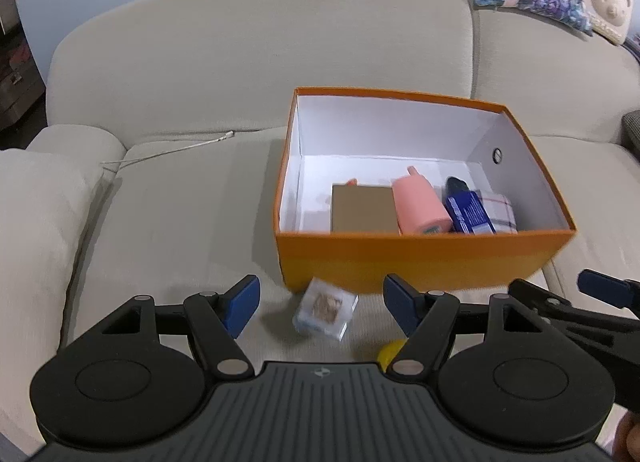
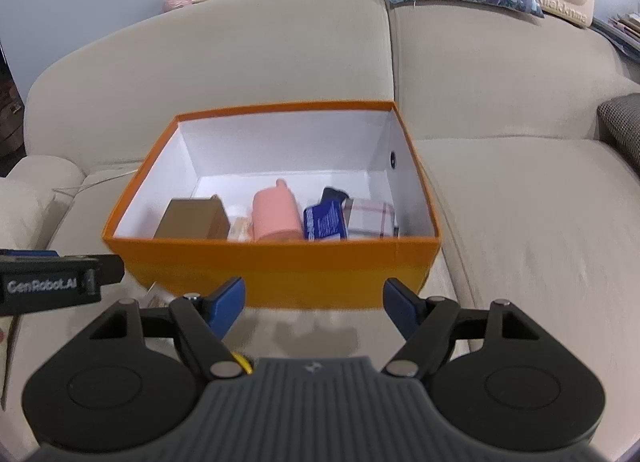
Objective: Organize rigid objects
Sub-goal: 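Withdraw both tools from the box toward the clear cube and tape measure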
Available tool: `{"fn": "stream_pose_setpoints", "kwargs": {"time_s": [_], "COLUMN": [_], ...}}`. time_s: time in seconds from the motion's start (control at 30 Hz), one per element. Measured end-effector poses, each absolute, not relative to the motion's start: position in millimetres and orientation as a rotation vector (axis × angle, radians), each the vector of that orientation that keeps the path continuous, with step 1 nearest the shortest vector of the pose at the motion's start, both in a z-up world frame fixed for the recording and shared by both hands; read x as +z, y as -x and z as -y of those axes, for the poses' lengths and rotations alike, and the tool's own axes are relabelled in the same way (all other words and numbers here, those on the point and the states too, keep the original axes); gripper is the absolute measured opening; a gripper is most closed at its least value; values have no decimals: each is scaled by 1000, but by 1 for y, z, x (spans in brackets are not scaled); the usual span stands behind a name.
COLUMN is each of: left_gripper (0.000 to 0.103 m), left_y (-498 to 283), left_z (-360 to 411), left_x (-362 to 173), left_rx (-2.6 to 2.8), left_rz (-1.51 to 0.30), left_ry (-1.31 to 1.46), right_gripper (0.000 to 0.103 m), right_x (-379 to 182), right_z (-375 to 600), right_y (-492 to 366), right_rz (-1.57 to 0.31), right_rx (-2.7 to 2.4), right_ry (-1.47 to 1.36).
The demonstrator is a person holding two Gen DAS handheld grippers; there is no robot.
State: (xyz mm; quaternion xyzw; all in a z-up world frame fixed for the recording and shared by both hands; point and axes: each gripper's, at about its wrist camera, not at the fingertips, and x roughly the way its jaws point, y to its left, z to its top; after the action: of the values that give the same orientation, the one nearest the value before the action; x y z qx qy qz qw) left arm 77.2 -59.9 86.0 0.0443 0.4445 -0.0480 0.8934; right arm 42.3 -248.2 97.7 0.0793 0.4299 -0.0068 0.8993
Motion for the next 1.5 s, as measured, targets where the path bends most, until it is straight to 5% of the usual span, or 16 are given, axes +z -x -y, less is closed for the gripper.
{"fn": "stream_pose_setpoints", "kwargs": {"time_s": [0.53,1.5], "left_gripper": [83,83], "left_y": [-23,-47], "left_z": [56,36], "left_x": [79,40], "left_rx": [-130,-104], "left_rz": [-900,-975], "left_ry": [-121,-134], "right_gripper": [77,85], "right_x": [94,65], "right_z": [244,216], "right_y": [-7,-40], "right_rz": [-895,-989], "right_rx": [-14,45], "right_ry": [-145,-57]}}
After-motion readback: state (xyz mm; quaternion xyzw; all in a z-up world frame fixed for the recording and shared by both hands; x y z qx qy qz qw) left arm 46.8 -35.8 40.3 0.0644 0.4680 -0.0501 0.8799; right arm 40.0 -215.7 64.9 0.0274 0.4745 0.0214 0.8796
